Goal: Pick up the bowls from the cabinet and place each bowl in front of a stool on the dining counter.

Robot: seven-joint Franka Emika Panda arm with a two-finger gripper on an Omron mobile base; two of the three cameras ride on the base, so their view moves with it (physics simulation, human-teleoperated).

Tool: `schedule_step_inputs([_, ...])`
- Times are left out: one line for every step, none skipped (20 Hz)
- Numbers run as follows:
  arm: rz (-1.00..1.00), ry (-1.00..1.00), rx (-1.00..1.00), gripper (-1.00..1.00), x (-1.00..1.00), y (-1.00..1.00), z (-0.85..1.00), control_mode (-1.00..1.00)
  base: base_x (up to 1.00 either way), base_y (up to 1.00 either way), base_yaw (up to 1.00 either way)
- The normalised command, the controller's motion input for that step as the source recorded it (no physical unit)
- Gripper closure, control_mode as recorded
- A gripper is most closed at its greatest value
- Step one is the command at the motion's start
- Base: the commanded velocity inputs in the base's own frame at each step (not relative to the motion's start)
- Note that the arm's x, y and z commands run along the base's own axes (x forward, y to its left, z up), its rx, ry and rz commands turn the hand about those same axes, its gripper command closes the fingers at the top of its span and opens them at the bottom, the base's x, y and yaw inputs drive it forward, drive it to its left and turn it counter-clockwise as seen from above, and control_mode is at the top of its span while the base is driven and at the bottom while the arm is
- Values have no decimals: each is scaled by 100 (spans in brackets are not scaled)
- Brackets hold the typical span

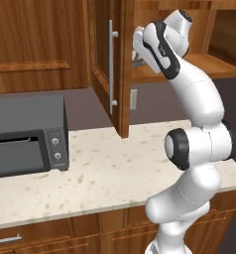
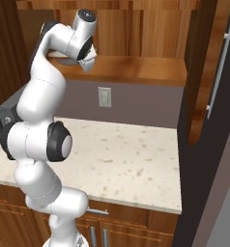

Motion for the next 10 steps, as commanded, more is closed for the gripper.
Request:
schedule_step_inputs([-9, -10, 5, 100, -50, -24, 0, -100, 0, 0, 0])
schedule_step_inputs([-10, -10, 5, 100, -54, -26, 0, -100, 0, 0, 0])
schedule_step_inputs([-11, -10, 7, 100, -53, -29, 0, -100, 0, 0, 0])
schedule_step_inputs([-13, -11, 8, 100, -53, -29, 0, -100, 0, 0, 0])
schedule_step_inputs([-14, -10, 9, 100, -55, -29, 0, -100, 0, 0, 0])
schedule_step_inputs([-14, -12, 9, 100, -54, -28, 0, -100, 0, 0, 0])
schedule_step_inputs([-15, -12, 9, 100, -59, -28, 0, -100, 0, 0, 0])
schedule_step_inputs([-16, -11, 9, 100, -59, -28, 0, -100, 0, 0, 0])
schedule_step_inputs([-16, -11, 8, 100, -59, -26, 0, -100, 0, 0, 0])
schedule_step_inputs([-16, -8, 8, 100, -62, -26, 0, -100, 0, 0, 0])
